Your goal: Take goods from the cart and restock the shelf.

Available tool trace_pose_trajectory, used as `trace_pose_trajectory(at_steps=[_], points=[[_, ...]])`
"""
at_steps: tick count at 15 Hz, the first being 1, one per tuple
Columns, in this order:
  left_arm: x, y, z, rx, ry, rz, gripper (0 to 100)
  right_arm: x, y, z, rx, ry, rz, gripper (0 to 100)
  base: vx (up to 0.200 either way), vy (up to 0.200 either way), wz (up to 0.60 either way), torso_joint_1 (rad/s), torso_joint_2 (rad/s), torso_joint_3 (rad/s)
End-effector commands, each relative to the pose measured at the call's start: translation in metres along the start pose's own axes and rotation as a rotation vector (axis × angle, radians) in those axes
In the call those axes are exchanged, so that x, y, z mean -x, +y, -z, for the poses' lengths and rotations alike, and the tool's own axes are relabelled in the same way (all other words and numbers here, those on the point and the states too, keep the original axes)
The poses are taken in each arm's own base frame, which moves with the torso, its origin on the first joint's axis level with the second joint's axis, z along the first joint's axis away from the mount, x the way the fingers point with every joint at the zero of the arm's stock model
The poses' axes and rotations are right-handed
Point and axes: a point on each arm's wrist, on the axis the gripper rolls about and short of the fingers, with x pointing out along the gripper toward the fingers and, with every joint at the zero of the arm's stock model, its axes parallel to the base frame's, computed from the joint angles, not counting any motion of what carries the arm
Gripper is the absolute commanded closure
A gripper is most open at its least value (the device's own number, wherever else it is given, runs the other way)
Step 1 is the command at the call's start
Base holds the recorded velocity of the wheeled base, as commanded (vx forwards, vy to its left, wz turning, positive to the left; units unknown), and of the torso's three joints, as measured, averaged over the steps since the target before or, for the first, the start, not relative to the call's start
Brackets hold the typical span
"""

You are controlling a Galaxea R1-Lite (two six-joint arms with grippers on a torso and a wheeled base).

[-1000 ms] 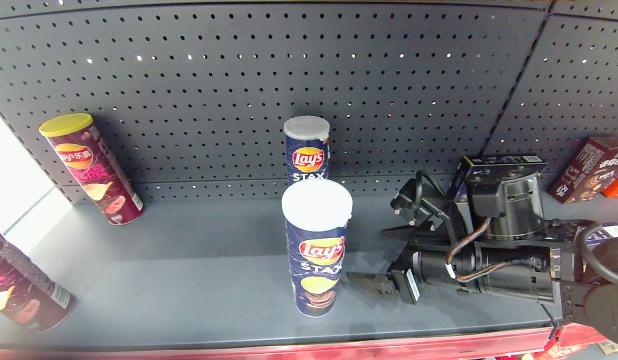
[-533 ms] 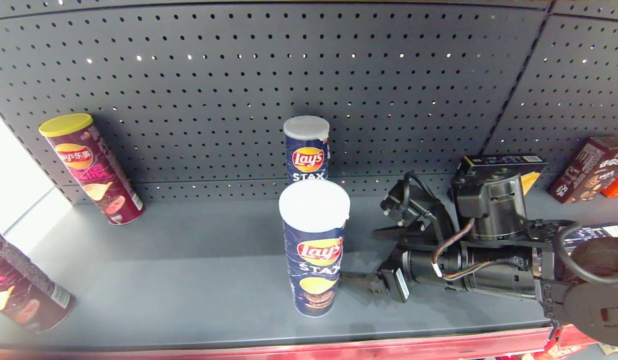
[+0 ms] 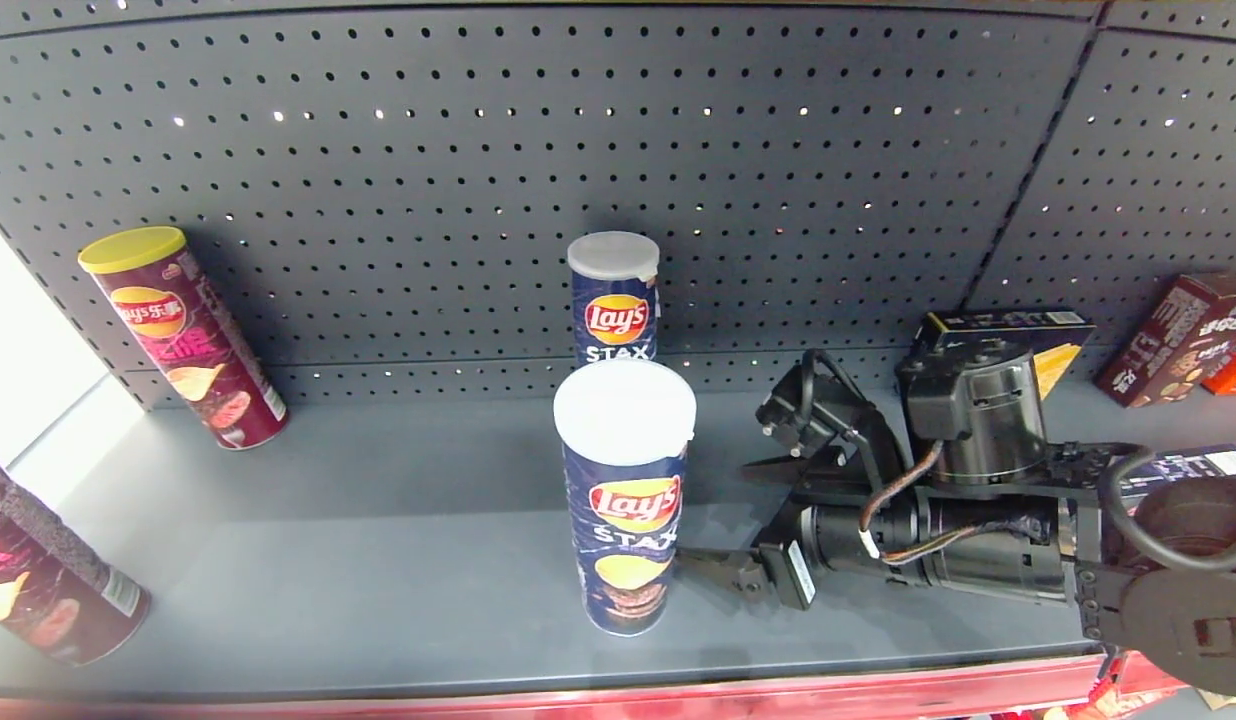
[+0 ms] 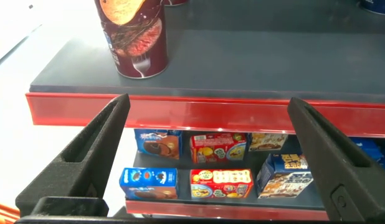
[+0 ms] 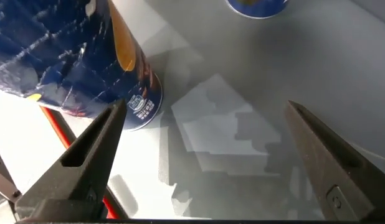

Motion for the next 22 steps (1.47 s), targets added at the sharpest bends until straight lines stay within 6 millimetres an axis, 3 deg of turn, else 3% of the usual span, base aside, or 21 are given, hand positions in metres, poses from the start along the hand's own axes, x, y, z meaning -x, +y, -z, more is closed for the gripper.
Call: trace_pose_trajectory(at_steps=[1, 2, 3, 5, 7, 10, 11, 14, 21, 22], points=[[0.000, 0.000, 0.000, 0.000, 0.001, -0.001, 0, 0.004, -0.001, -0.003, 0.000, -0.014, 0.008, 0, 0.000, 0.000, 0.00, 0.000, 0.00, 0.000], [0.000, 0.000, 0.000, 0.000, 0.001, -0.001, 0, 0.022, -0.008, -0.011, -0.003, -0.062, 0.077, 0, 0.000, 0.000, 0.00, 0.000, 0.00, 0.000], [0.000, 0.000, 0.000, 0.000, 0.001, -0.001, 0, 0.023, -0.008, -0.011, -0.003, -0.065, 0.079, 0, 0.000, 0.000, 0.00, 0.000, 0.00, 0.000], [0.000, 0.000, 0.000, -0.001, 0.002, 0.002, 0, 0.069, -0.025, -0.029, -0.012, -0.181, 0.194, 0, 0.000, 0.000, 0.00, 0.000, 0.00, 0.000], [0.000, 0.000, 0.000, -0.001, 0.002, 0.002, 0, 0.110, -0.036, -0.023, -0.029, -0.230, 0.296, 0, 0.000, 0.000, 0.00, 0.000, 0.00, 0.000], [0.000, 0.000, 0.000, -0.001, 0.002, 0.002, 0, 0.179, -0.032, 0.012, -0.057, -0.269, 0.470, 0, 0.000, 0.000, 0.00, 0.000, 0.00, 0.000], [0.000, 0.000, 0.000, -0.002, 0.004, 0.002, 0, 0.202, -0.025, 0.027, -0.065, -0.290, 0.545, 0, 0.000, 0.000, 0.00, 0.000, 0.00, 0.000], [0.000, 0.000, 0.000, -0.002, 0.004, 0.004, 0, 0.245, 0.010, 0.071, -0.068, -0.353, 0.729, 0, 0.000, 0.000, 0.00, 0.000, 0.00, 0.000], [0.000, 0.000, 0.000, -0.001, 0.002, -0.001, 0, 0.276, 0.083, 0.174, -0.102, -0.314, 0.743, 0, 0.000, 0.000, 0.00, 0.000, 0.00, 0.000], [0.000, 0.000, 0.000, -0.001, 0.002, -0.001, 0, 0.272, 0.082, 0.178, -0.135, -0.335, 0.726, 0, 0.000, 0.000, 0.00, 0.000, 0.00, 0.000]])
